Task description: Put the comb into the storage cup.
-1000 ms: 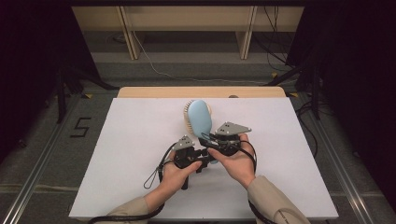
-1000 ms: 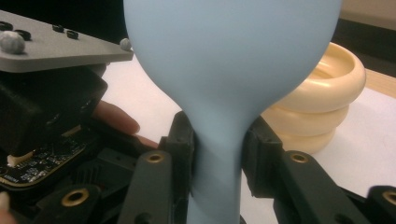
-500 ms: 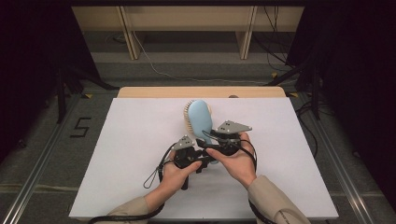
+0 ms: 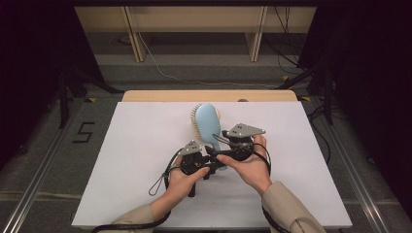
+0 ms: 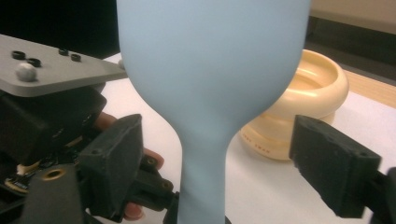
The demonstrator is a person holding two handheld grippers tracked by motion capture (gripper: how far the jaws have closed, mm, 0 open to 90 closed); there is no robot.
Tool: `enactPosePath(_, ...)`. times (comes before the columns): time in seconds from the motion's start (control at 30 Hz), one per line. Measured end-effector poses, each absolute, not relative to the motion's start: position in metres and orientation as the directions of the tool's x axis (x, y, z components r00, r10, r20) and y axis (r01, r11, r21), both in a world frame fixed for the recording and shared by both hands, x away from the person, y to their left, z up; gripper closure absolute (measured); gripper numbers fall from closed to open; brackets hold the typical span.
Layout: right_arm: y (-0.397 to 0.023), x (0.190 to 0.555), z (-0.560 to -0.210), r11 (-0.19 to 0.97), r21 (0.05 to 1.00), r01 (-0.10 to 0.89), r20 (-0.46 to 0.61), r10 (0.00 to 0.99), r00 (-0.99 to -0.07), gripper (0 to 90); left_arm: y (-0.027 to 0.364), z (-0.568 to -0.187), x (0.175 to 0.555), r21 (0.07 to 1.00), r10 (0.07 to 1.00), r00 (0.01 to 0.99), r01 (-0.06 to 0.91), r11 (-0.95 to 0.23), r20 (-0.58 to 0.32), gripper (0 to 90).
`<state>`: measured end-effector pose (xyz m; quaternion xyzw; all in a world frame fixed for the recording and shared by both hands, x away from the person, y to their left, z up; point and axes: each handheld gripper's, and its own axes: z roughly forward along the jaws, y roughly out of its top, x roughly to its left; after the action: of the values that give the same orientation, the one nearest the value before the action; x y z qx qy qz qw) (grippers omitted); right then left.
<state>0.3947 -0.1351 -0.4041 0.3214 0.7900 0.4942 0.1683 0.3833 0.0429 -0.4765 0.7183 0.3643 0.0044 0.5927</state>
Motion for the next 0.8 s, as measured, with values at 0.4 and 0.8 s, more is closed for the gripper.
enactPosePath(0.4, -0.149, 0.392, -0.387, 0.302, 0.896, 0.325, 0.046, 0.665, -0.745, 9.7, 0.043, -0.478, 0.383, 0.852, 0.531, 0.731, 0.522, -0.029, -0.43, 64.6)
enactPosePath(0.8, -0.151, 0.391, -0.372, 0.273, 0.918, 0.287, 0.037, 0.662, -0.748, 6.2, 0.04, -0.479, 0.383, 0.857, 0.521, 0.743, 0.514, -0.044, -0.419, 64.6)
